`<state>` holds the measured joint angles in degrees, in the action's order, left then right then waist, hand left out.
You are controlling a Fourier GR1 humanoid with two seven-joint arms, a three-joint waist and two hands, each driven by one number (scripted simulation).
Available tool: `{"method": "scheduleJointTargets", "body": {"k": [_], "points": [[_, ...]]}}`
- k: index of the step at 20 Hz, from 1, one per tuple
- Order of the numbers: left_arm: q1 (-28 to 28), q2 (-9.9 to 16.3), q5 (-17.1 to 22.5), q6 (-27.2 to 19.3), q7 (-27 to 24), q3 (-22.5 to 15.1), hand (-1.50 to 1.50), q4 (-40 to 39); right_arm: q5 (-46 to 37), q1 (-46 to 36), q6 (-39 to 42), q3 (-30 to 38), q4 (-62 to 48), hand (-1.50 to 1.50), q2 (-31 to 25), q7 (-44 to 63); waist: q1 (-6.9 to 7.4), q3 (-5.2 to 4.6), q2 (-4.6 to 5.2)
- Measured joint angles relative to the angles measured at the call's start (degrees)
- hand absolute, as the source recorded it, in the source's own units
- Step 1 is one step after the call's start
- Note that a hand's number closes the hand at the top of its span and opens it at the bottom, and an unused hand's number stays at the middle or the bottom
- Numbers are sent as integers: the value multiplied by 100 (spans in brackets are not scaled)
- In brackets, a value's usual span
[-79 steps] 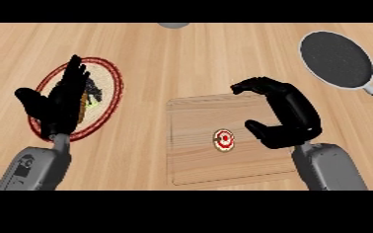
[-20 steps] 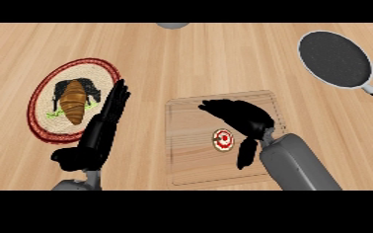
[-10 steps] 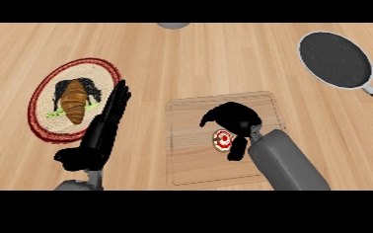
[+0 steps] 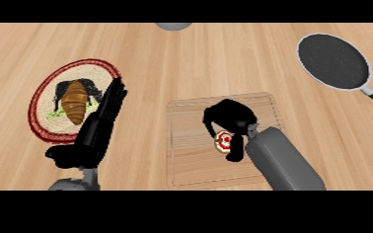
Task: Pick the cupcake from the cutting board and place it in the pan
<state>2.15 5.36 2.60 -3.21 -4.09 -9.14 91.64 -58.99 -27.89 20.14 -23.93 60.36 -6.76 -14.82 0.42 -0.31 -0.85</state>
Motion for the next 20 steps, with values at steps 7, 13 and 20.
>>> {"method": "scheduleJointTargets", "body": {"k": [7, 13, 20], "points": [[0, -168, -152, -95, -53, -40, 0, -66, -46, 231, -530, 389, 514, 150, -93, -122, -50, 12, 49], [-200, -117, -122, -37, -196, 18, 0, -56, 235, 760, -932, 1327, 1266, 150, -633, 247, -149, 26, 50], [-190, -59, -57, 16, -40, 89, 0, 88, 647, 1250, -1306, 2351, 2625, 150, -988, 742, -177, 29, 44]]}}
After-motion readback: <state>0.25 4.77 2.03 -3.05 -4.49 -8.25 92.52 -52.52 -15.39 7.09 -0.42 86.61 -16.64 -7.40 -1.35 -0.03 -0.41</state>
